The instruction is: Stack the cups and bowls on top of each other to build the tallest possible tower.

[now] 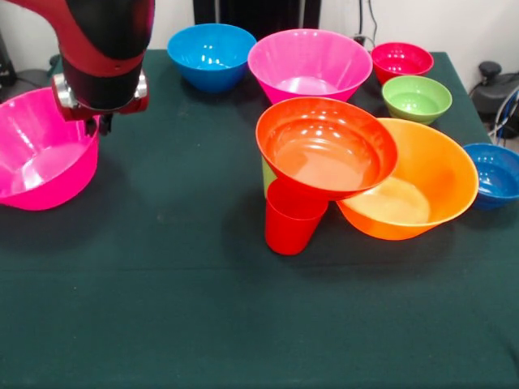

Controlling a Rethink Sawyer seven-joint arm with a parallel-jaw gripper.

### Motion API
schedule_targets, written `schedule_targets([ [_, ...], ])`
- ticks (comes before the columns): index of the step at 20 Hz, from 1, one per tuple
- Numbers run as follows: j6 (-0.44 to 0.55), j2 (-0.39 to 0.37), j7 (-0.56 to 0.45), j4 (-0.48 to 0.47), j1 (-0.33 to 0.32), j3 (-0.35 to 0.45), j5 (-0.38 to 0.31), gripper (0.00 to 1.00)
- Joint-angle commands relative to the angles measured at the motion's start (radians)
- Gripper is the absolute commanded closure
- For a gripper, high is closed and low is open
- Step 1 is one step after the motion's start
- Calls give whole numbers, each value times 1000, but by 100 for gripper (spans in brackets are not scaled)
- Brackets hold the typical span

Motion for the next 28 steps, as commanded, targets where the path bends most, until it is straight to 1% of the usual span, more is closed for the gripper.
schedule_targets([
  [1,-34,-70,186,29,81,23,9,100],
  [12,-19,-114,209,23,140,-45,8,100],
  [19,-39,-142,216,28,161,-75,5,100],
  [23,-54,-168,215,36,168,-74,18,100],
  [28,-72,-191,243,50,185,-65,38,100],
])
